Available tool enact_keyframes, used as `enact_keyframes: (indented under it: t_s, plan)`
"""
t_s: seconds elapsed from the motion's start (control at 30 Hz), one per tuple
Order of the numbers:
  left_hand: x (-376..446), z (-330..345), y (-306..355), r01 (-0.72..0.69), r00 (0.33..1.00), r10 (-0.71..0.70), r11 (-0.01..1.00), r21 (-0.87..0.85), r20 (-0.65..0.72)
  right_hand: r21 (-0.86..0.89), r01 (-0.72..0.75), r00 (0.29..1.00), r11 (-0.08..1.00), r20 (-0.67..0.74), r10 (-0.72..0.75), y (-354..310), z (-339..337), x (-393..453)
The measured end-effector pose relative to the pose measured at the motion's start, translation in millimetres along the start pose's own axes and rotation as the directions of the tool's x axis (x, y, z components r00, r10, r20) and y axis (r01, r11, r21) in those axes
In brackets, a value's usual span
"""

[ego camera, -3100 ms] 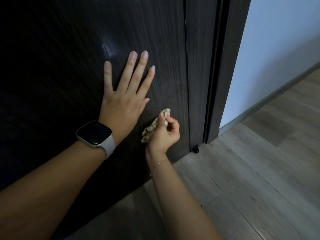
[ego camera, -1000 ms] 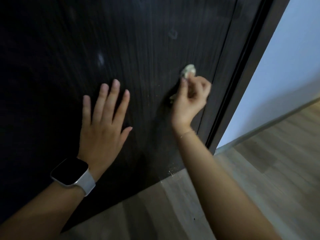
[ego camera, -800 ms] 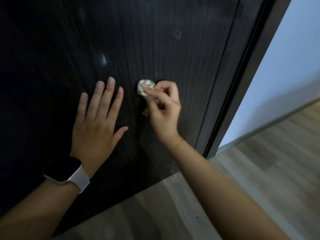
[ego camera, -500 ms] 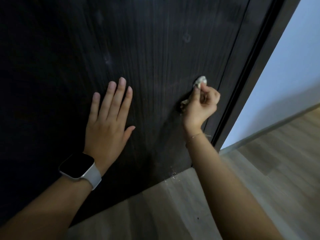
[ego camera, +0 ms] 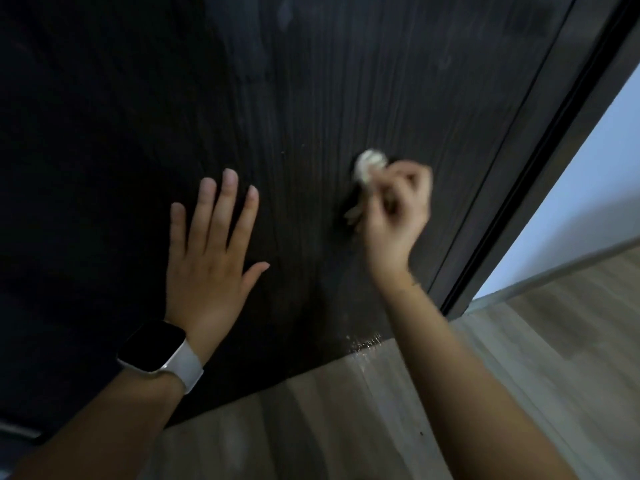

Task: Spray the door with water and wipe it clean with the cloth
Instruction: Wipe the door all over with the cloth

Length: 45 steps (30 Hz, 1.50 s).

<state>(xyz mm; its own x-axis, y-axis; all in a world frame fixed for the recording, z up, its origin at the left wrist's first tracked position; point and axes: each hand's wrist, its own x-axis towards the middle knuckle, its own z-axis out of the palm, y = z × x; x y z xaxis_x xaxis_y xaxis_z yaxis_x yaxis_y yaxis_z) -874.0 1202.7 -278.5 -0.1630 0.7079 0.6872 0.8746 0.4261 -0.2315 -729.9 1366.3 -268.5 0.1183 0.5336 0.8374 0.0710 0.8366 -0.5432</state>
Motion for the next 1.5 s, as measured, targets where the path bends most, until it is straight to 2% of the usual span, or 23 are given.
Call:
enact_keyframes:
  t_s: [0.03,0.1,0.17,0.23,0.27,0.33,0.4,0.43,0.47,0.53,0.6,0.7,0.77,0.83,0.97,1.0,1.03,1.1,1.17,1.23,1.3,1.37,1.5]
  plan:
    - [0,0,1,0.000,1.000,0.000,1.000,-0.007,-0.006,0.049,-0.037,0.995,0.998,-0.094,0.041,-2,1,18]
    - [0,0,2,0.007,1.000,-0.007,1.000,-0.016,-0.012,0.094,-0.011,0.987,0.996,-0.158,0.026,-7,11,32]
    - [-1,0,2,0.018,1.000,-0.018,1.000,-0.016,-0.020,0.068,0.053,0.994,0.996,-0.100,-0.046,-15,23,16]
    - [-1,0,1,0.018,0.999,-0.018,1.000,-0.011,-0.030,0.042,0.186,0.979,0.982,0.074,-0.189,-21,30,-15]
    - [-1,-1,0,0.012,1.000,-0.012,1.000,-0.004,-0.029,0.041,0.293,0.930,0.955,0.219,-0.295,-21,29,-30]
    - [-1,-2,-3,-0.003,1.000,0.003,1.000,0.002,-0.026,0.098,0.452,0.750,0.886,0.496,-0.438,-16,23,-51]
    - [-1,-4,-6,-0.009,1.000,0.009,1.000,-0.003,-0.017,0.124,0.502,0.625,0.856,0.632,-0.458,-12,15,-51]
    - [-1,-6,-7,-0.013,1.000,0.013,1.000,0.000,-0.009,0.110,0.500,0.623,0.859,0.643,-0.445,-14,12,-44]
    - [-1,-7,-8,-0.018,1.000,0.018,1.000,0.007,0.002,0.081,0.481,0.670,0.873,0.608,-0.426,-17,10,-35]
    - [-2,-8,-9,-0.032,0.999,0.031,0.999,0.015,0.028,-0.001,0.403,0.835,0.915,0.411,-0.367,-28,11,-3]
    - [-1,-9,-8,-0.038,0.998,0.037,0.999,0.018,0.045,-0.007,0.311,0.936,0.950,0.176,-0.305,-41,15,35]
    - [0,-9,-5,-0.020,0.999,0.019,0.999,0.025,0.051,0.014,0.358,0.926,0.934,0.121,-0.357,-55,29,48]
    - [0,-10,-5,-0.015,0.999,0.014,0.999,0.029,0.046,0.014,0.462,0.855,0.887,0.258,-0.450,-51,33,22]
    - [1,-10,-6,-0.020,0.999,0.019,1.000,0.022,0.045,0.054,0.532,0.738,0.845,0.459,-0.494,-35,27,-12]
    - [1,-12,-1,0.008,0.999,-0.006,0.999,-0.032,0.049,0.115,0.548,0.466,0.828,0.780,-0.417,15,-8,-50]
    - [2,-13,4,0.031,0.999,-0.028,0.998,-0.060,0.041,0.097,0.544,0.441,0.833,0.812,-0.383,28,-21,-53]
    - [2,-14,9,0.053,0.998,-0.051,0.994,-0.094,0.029,0.059,0.524,0.461,0.850,0.819,-0.341,39,-35,-51]
    - [4,-14,23,0.051,0.999,-0.053,0.989,-0.141,-0.007,-0.072,0.399,0.648,0.914,0.727,-0.226,58,-59,-41]
    - [9,-9,39,-0.039,0.999,0.034,0.991,-0.126,-0.043,-0.214,0.173,0.871,0.961,0.489,-0.048,74,-80,-24]
    - [16,-1,55,-0.138,0.990,0.135,0.987,-0.079,-0.040,-0.263,-0.067,0.970,0.963,0.208,0.124,87,-93,-3]
    - [23,9,69,-0.189,0.982,0.188,0.981,-0.053,-0.007,-0.217,-0.246,0.968,0.945,0.003,0.252,98,-96,17]
    - [29,18,75,-0.178,0.983,0.179,0.984,-0.022,0.035,-0.121,-0.367,0.928,0.922,-0.112,0.355,107,-91,31]
    - [31,28,73,-0.164,0.985,0.160,0.985,0.059,0.064,-0.093,-0.357,0.911,0.929,-0.256,0.324,104,-60,18]
